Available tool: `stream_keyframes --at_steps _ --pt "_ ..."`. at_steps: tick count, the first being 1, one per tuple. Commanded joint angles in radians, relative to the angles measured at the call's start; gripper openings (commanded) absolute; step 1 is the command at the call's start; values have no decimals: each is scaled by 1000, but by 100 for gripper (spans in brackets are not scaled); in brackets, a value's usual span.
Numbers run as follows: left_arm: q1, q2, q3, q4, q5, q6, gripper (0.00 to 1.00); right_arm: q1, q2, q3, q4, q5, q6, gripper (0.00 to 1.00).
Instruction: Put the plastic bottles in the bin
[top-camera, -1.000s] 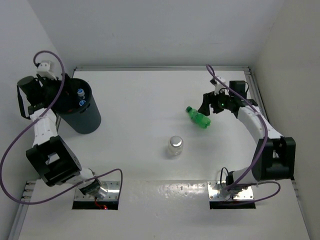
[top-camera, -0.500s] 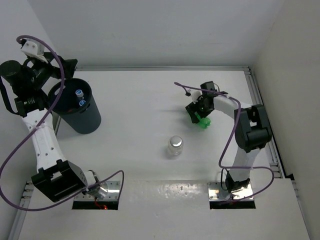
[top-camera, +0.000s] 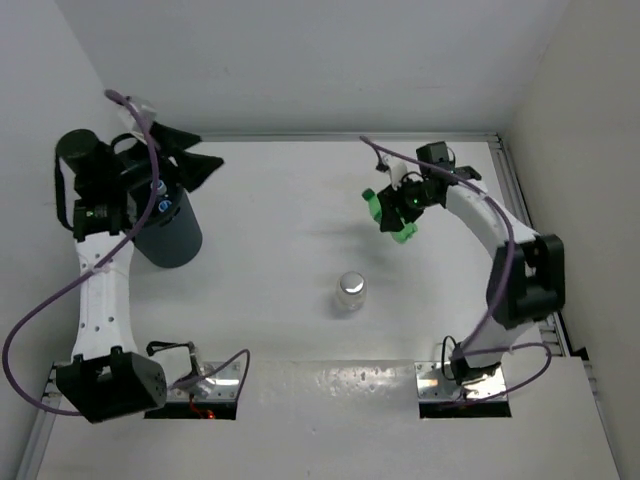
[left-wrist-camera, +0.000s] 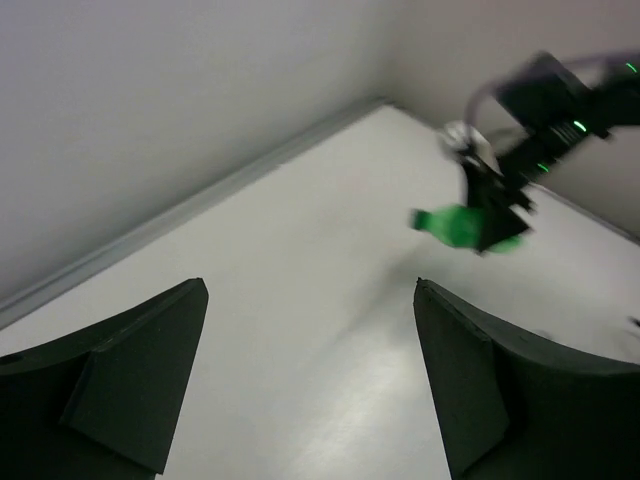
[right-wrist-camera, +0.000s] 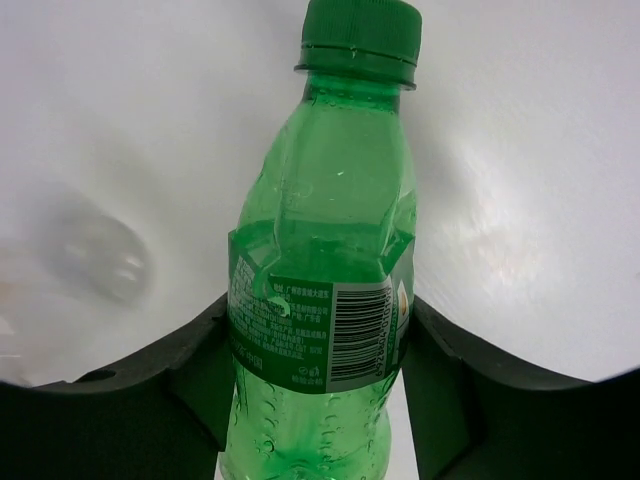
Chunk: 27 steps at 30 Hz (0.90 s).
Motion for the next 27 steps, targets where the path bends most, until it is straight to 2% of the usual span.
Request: stream_keyframes --at_steps 1,2,3,6,7,13,18,23,27 --pt "-165 -77 -33 122 111 -139 89 116 -247 129 39 -300 136 33" --pt "-206 -77 -45 159 99 -180 89 140 -304 134 68 -327 163 33" --pt "-284 -86 -71 244 65 -264 89 216 -318 143 154 -347 243 31" --pt "-387 -87 -90 388 11 -406 89 307 -358 146 255 -352 362 27" --pt "-448 -55 -90 389 -7 -418 89 345 -364 149 274 -343 377 24" --pt "-599 22 -7 415 -79 -484 92 448 -372 182 335 -314 452 16" --pt "-644 58 -7 426 -107 -504 93 464 -384 171 332 -311 451 14" --pt "-644 67 -53 498 -116 -593 82 462 -399 160 332 -295 452 13" --pt "-623 67 -88 507 -116 -627 79 454 -404 159 345 -289 460 12"
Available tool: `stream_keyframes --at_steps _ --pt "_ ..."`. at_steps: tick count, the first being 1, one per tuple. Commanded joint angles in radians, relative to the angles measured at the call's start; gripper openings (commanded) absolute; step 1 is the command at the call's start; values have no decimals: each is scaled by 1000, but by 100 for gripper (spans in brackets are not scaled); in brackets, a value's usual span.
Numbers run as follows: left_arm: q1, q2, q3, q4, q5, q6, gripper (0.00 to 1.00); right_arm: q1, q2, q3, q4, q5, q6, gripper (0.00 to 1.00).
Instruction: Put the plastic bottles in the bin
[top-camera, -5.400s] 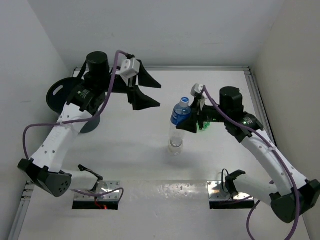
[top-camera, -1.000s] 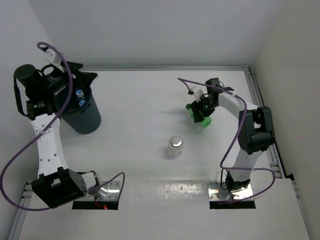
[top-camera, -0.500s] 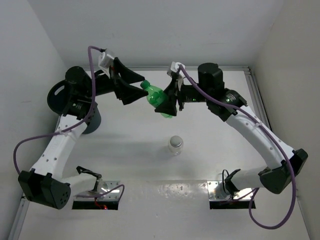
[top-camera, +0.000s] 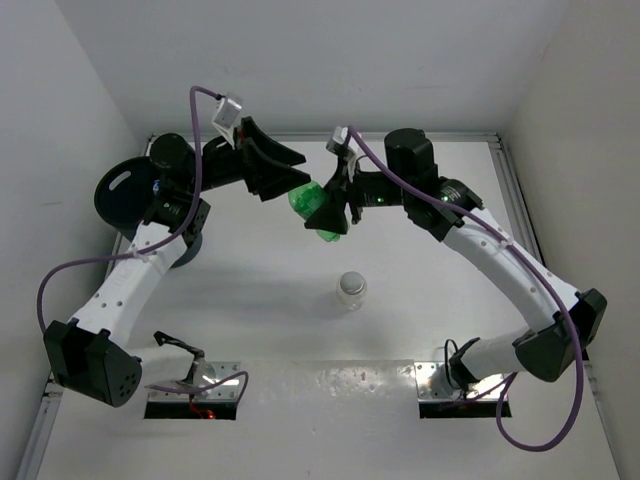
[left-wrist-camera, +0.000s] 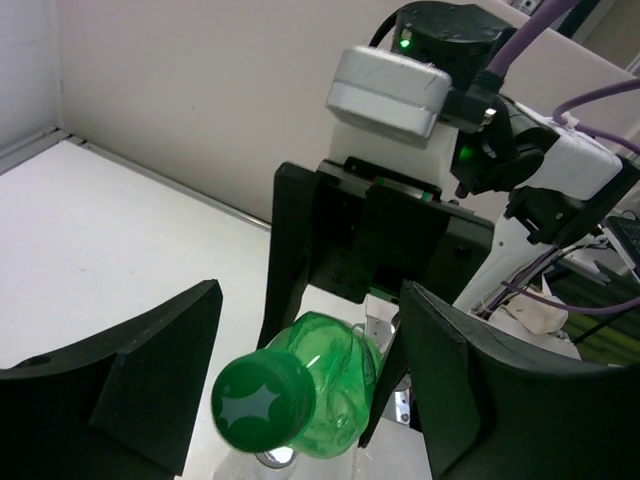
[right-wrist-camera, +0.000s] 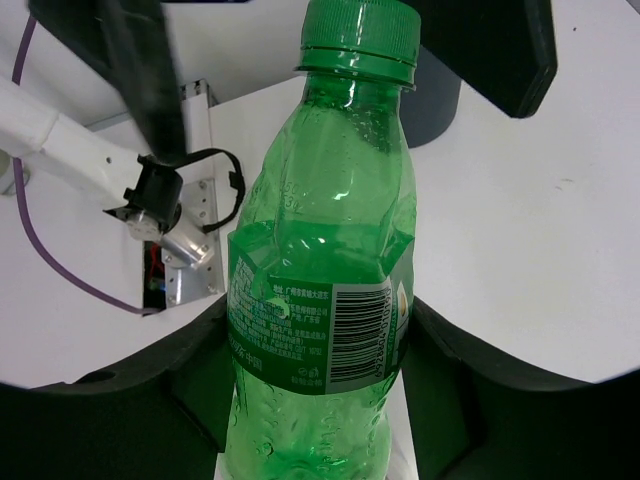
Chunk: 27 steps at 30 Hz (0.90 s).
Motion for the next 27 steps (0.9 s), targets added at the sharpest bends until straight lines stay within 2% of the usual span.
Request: stream_keyframes --at_steps 1,11,14,15,17,18,19,20,21,22,23,27 --pt "26 -7 -20 60 -7 -60 77 -3 -45 0 62 10 21 11" --pt "60 -36 -89 41 -18 -101 56 -4 -65 -20 79 39 23 10" --pt "60 -36 -89 66 -18 -101 41 -6 -65 -26 78 47 15 10" --pt "60 -36 -89 66 -18 -101 30 -6 -64 -29 78 47 15 10" --pt "60 -36 -89 45 -18 -91 19 -4 -62 -29 76 64 15 12" --pt "60 -36 -77 23 -18 -72 7 -4 -61 -26 72 73 16 31" --pt "60 -36 -60 5 -18 -60 3 -4 -62 -20 65 100 18 46" --pt "76 -45 -48 -12 -18 -48 0 -4 -58 -14 50 111 23 64" --pt "93 -45 -16 -44 -18 -38 0 -8 -61 -9 44 122 27 86" --pt "139 -45 6 -64 -18 -23 0 -23 -67 -12 35 157 38 94" --pt "168 -31 34 -92 -9 -11 0 -29 -70 -9 35 163 49 97" --pt "346 39 271 -445 0 167 0 -164 -82 -28 32 117 98 98"
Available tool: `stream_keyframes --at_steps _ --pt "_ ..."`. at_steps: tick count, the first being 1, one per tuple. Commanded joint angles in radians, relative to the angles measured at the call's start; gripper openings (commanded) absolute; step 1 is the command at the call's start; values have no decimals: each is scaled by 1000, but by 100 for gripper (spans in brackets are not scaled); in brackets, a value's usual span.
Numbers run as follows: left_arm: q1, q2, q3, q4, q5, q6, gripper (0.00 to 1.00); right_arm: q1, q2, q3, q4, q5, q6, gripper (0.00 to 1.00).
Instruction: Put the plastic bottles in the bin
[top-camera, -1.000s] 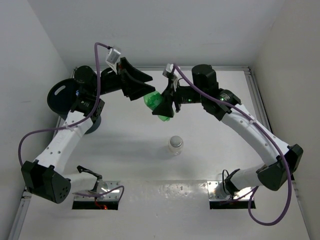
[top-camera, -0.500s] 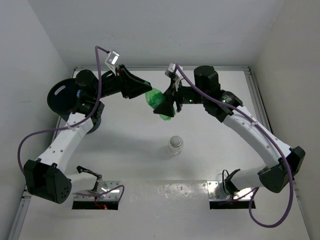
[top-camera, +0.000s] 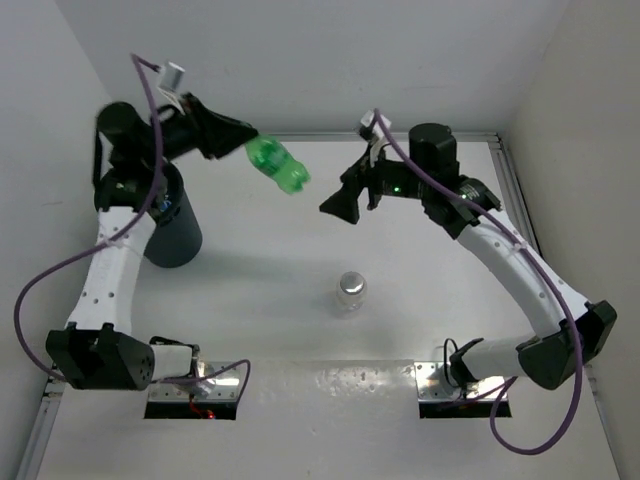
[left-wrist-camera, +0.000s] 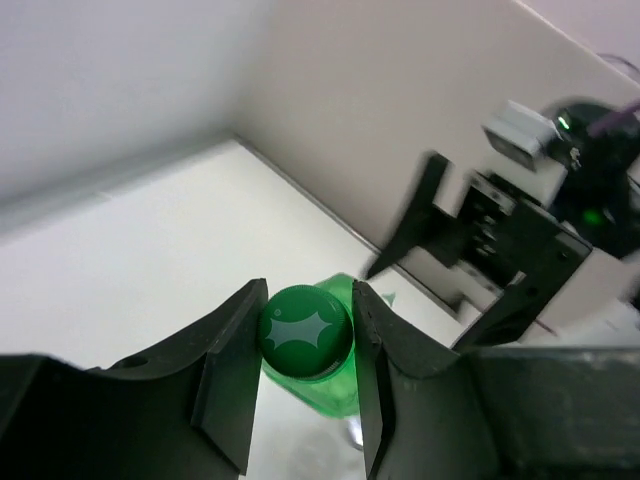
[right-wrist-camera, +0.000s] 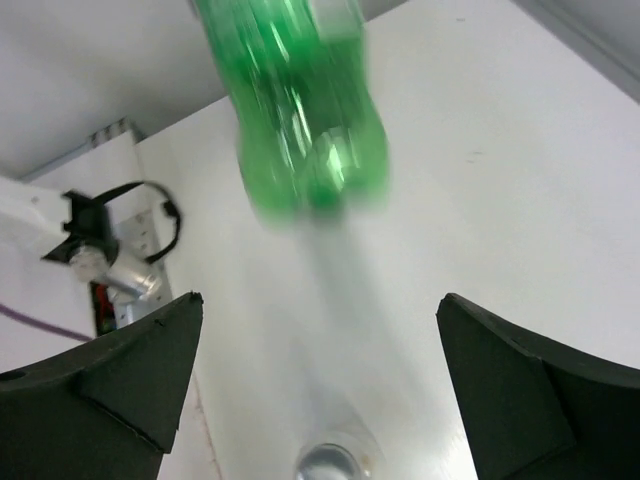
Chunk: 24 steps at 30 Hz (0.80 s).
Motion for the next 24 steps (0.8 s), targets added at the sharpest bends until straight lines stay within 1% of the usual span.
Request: stream_keyframes --at_steps 1,2,3,4,5,6,7,8,10,11,13,15,17,23,24 --pt "188 25 238 -263 -9 171 0 -96 -39 2 8 -21 53 98" --pt "233 34 277 -316 -22 205 0 -152 -41 -6 1 -33 51 98" --pt "278 52 317 -378 -32 298 0 -170 -47 -9 -22 -58 47 98" --pt "324 65 358 -515 -42 358 0 -182 -48 -23 -36 -66 38 98" --pt "409 78 445 -597 -75 422 0 -211 -62 -33 -50 -76 -4 98" --pt "450 113 493 -684 -106 491 0 -219 -67 -47 -97 -80 -18 98" --pt "488 129 533 -829 -138 615 0 -223 -80 -56 -113 -80 -31 97" --pt "558 143 588 -885 -196 663 0 -237 -85 -90 -131 -81 -77 97" --pt "622 169 603 -987 -238 761 0 -246 -120 -121 -159 -87 -94 96" --pt "669 178 603 -1015 -258 789 0 -250 -126 -136 -160 -86 -108 96" --pt "708 189 603 -1052 -267 828 0 -250 -154 -194 -162 -86 -114 96" --pt "754 189 558 -1061 -267 866 0 -253 -163 -227 -163 -84 -121 96" --pt "763 189 526 -1061 -279 901 0 -253 -166 -236 -170 -81 -131 96" --pt "774 178 335 -1044 -342 996 0 -253 -189 -306 -160 -52 -147 95" --pt "774 178 286 -1035 -342 1013 0 -251 -195 -332 -150 -52 -125 95"
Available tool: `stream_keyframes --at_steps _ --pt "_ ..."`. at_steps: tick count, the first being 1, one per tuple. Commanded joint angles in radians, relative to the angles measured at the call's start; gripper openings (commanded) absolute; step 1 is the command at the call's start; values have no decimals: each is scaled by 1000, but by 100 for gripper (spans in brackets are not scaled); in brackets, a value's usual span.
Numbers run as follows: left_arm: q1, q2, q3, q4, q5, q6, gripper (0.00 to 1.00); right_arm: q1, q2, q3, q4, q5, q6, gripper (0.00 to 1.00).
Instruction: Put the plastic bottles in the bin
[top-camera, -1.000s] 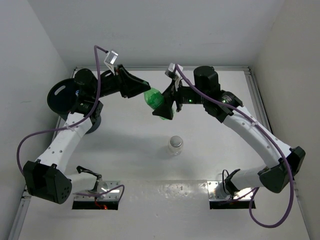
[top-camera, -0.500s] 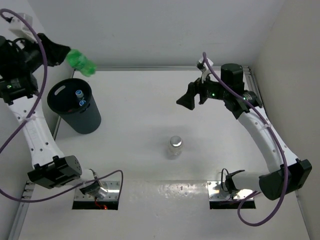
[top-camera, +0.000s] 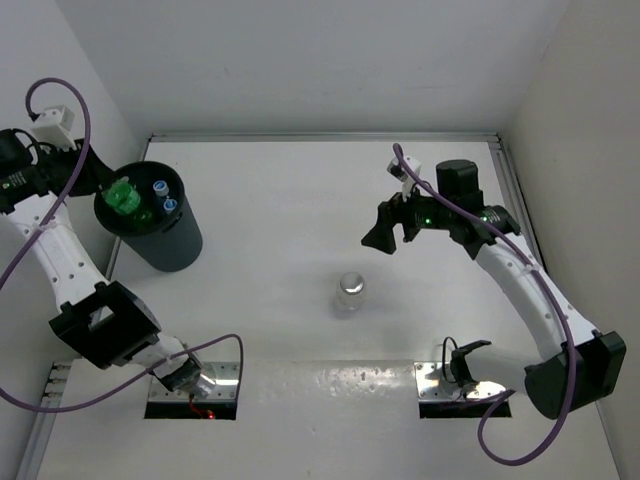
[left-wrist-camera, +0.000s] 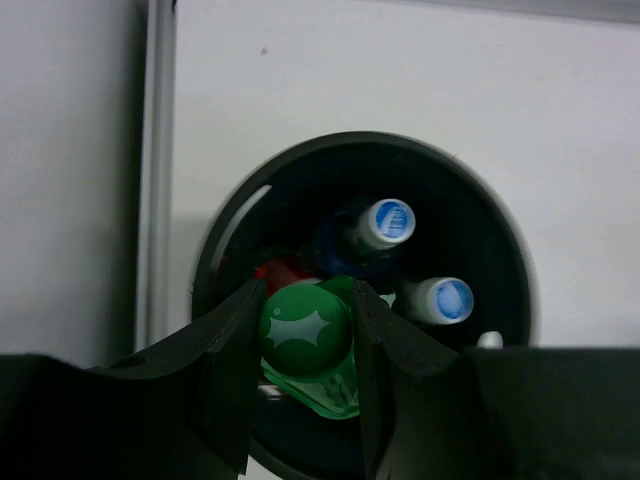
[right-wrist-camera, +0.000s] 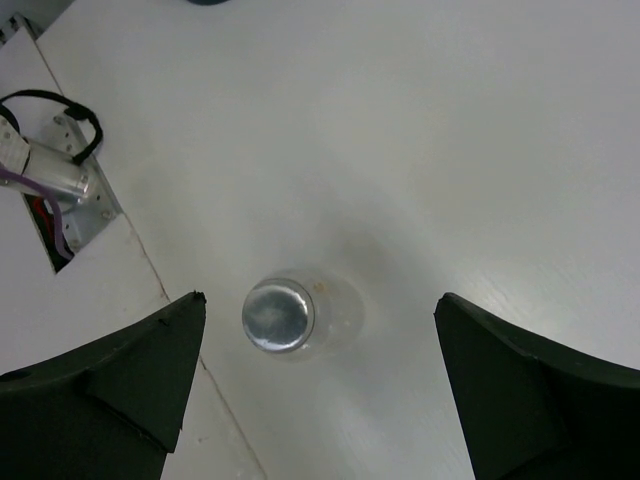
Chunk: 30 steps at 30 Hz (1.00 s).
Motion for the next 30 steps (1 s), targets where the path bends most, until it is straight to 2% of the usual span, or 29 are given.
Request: stream_keyframes --at_steps 1,9,14,16,18,20,23,25,27,30 --pt "6 -24 -100 10 -30 101 0 -6 -35 -46 33 3 -22 95" --pt "-14 -24 -303 146 -48 121 0 -6 -44 -99 41 18 -94 95" --pt "-23 -125 -485 345 -48 96 1 -11 -31 -116 49 18 -110 95" --pt "-32 -159 -526 428 -58 87 11 -11 -31 -121 55 18 -108 95" --pt "-32 -208 -573 471 -36 87 31 -9 -25 -124 58 15 -105 95" --pt "-32 -240 -582 499 19 78 59 -9 -23 -119 55 13 -105 95" --pt "-22 -256 -582 508 133 66 72 -11 -32 -115 38 4 -120 95" --pt "4 -267 -568 508 203 38 75 -9 -43 -116 20 -4 -130 95" --pt "36 -276 -536 508 313 1 85 -9 -57 -119 -2 -22 -162 95" --pt "46 -276 -466 518 412 -83 88 -5 -78 -136 -32 -68 -200 95"
